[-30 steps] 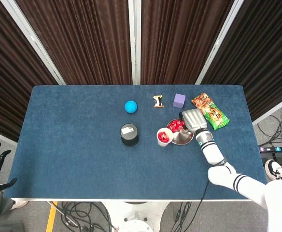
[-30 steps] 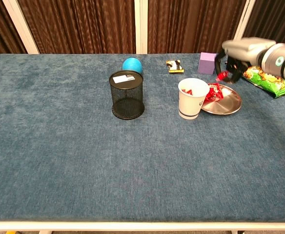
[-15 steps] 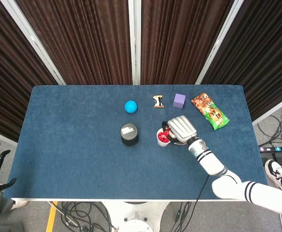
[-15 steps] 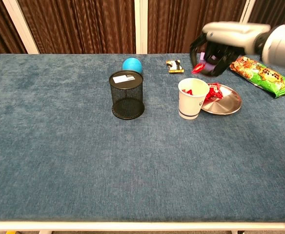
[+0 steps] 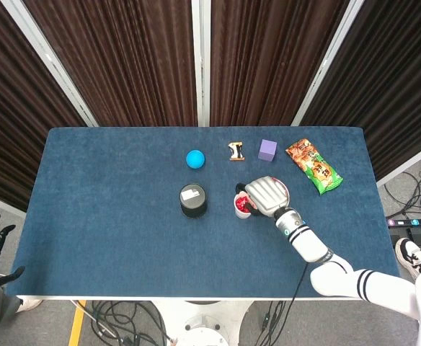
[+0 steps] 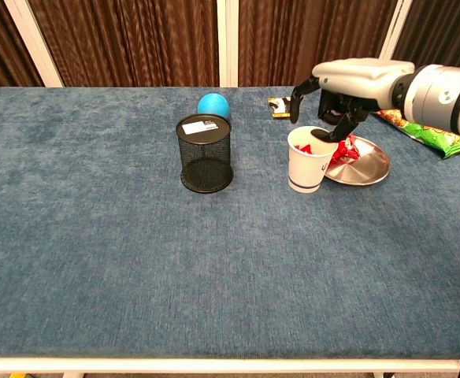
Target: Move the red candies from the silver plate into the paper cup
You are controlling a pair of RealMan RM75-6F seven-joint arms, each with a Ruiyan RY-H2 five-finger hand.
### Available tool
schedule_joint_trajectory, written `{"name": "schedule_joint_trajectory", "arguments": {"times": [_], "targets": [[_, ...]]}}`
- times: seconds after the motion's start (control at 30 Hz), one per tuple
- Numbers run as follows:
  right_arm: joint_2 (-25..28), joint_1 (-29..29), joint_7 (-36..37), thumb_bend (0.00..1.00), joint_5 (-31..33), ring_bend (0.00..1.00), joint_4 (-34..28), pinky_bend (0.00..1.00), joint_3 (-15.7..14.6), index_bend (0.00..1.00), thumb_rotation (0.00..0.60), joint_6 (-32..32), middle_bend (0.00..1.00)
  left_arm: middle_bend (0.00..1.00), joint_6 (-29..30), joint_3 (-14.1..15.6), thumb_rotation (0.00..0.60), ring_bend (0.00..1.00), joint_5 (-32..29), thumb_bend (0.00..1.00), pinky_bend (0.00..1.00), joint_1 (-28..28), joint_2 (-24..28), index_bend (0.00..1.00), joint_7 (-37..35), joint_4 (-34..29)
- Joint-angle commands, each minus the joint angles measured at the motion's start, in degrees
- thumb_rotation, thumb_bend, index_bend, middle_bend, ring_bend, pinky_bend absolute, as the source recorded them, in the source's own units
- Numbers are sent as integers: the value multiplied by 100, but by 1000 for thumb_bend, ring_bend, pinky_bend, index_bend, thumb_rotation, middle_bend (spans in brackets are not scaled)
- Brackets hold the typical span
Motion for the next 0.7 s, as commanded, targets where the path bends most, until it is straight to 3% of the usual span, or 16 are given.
{"name": "schedule_joint_trajectory", "arguments": {"times": [0.03, 0.13, 0.23, 0.3, 0.7], "targets": [[85, -64, 53, 388, 123, 932, 73, 1000, 86, 348, 600, 114, 896, 89, 10, -2, 600, 69, 10, 0, 60, 0, -2, 241, -2, 4], [90, -103, 35, 351, 404, 932, 394, 1000, 140, 346, 600, 109, 896, 89, 0, 0, 600, 69, 15, 0, 60, -5, -4, 241, 5, 8], [-97, -76, -95, 198, 741, 932, 934, 1000, 93, 345, 600, -78, 896, 89, -23, -3, 600, 69, 22, 0, 60, -24, -20, 241, 15, 3], [-309, -34, -195, 150, 945, 932, 1342, 1000, 43, 345, 600, -244, 896, 89, -47, -9, 600, 69, 25, 0, 60, -45, -29, 241, 29, -17], [-1308, 149, -235, 228, 1205, 932, 2972, 1000, -52, 389, 600, -856, 896, 89, -90, -4, 600, 69, -23, 0, 60, -50, 17, 241, 120, -97]]}}
